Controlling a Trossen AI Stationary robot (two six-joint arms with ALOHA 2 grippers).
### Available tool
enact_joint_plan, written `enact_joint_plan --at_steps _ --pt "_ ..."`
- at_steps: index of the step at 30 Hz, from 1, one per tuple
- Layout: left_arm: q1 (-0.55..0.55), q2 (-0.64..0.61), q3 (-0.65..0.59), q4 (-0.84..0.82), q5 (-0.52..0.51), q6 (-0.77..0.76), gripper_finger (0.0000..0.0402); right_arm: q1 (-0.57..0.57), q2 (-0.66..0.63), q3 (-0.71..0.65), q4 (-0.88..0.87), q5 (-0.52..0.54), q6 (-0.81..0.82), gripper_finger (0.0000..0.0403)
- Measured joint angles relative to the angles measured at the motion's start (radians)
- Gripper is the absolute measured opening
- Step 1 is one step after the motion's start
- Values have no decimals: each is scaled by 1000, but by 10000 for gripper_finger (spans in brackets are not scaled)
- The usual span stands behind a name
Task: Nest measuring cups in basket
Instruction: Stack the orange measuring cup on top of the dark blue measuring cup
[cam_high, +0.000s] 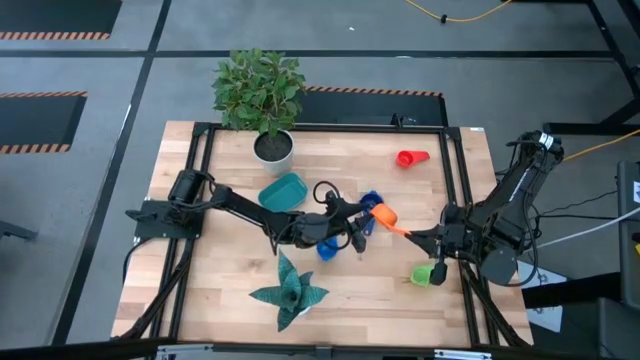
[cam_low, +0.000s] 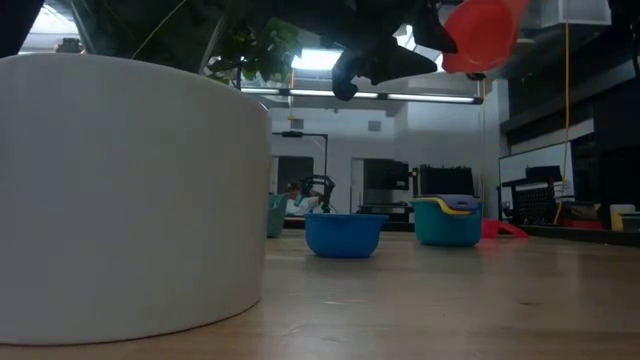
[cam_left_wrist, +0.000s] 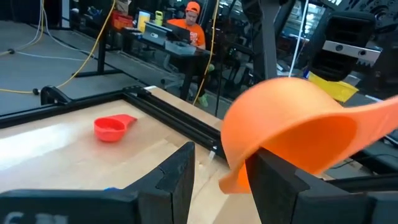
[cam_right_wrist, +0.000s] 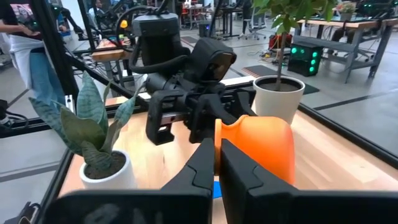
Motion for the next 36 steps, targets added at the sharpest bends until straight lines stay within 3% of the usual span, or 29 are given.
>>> enact_joint_plan --at_steps 10,26,36 --pt "2 0 0 0 0 0 126 0 0 0 2 -2 0 13" --pt "4 0 1 -7 13 63 8 -1 1 0 4 -11 -1 13" --pt "4 0 1 -6 11 59 4 -1 1 0 4 -12 -1 23"
